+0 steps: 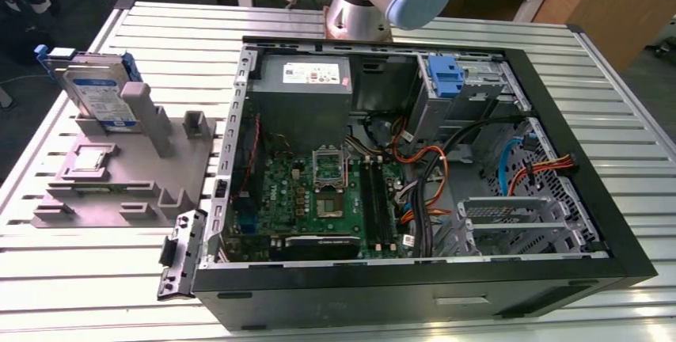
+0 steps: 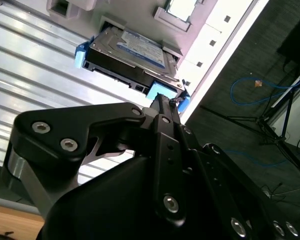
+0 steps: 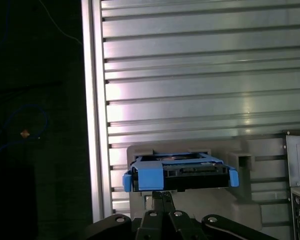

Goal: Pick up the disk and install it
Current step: 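Pick up the disk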

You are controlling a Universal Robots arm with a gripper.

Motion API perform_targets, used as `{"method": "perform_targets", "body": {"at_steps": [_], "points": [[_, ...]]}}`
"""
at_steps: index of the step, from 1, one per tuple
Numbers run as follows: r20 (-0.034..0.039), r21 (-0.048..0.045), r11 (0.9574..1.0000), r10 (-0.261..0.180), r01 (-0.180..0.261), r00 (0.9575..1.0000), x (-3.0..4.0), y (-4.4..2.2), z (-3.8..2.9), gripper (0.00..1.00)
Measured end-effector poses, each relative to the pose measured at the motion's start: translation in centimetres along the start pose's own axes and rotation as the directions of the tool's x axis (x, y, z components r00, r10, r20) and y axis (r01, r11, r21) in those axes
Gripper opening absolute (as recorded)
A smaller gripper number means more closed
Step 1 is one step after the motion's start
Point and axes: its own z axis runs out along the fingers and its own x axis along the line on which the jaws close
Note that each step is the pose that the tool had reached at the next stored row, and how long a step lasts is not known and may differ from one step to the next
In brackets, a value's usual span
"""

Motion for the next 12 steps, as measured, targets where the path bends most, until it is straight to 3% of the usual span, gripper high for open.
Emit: {"method": "perform_targets", "body": {"at_steps": [12], "points": [[0.0, 0.0, 1.0, -0.001, 0.001, 1.0, 0.05, 0.0, 0.0, 0.1]]}}
